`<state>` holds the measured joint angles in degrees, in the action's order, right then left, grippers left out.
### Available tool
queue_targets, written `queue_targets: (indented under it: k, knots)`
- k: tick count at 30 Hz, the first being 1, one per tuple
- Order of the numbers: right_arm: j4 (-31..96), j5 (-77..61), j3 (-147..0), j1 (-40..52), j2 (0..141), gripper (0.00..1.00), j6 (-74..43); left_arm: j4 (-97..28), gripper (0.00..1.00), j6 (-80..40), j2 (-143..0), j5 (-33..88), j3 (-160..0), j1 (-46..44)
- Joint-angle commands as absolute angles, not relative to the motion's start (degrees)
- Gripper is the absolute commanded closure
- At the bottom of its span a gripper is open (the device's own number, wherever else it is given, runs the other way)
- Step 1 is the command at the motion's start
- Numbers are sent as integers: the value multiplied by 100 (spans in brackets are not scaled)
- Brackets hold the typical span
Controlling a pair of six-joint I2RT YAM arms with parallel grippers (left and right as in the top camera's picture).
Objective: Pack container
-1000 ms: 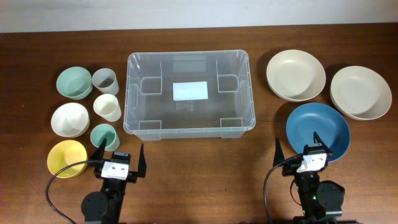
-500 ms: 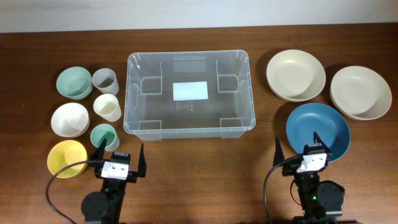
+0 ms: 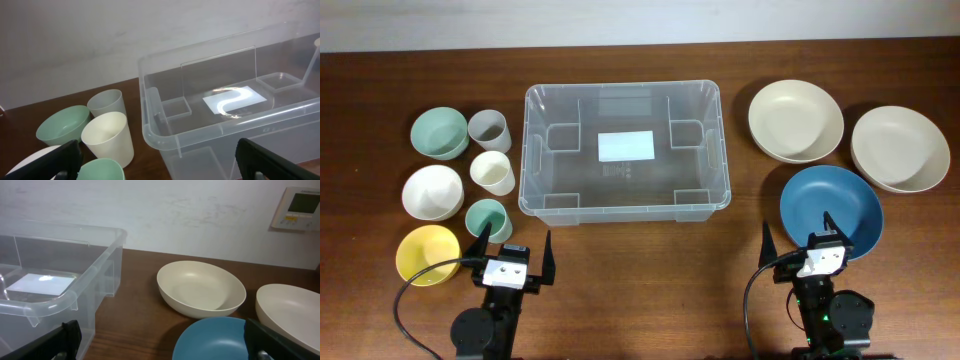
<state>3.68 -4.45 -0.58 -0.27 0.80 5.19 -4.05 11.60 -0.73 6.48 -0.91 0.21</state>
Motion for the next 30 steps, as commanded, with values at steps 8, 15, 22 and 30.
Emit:
queue_targets:
  k: [8, 15, 22, 30]
  knots:
    - [388, -539, -32, 36, 25, 1, 558, -410, 0, 1251, -34, 668, -56, 56]
    - [381, -543, -32, 36, 25, 1, 556, -408, 0, 1251, -34, 668, -56, 56]
    - [172, -543, -45, 36, 25, 1, 556, -410, 0, 1251, -34, 668, -56, 54]
    - [786, -27, -882, 30, 207, 1, 556, -410, 0, 1251, -34, 668, -56, 54]
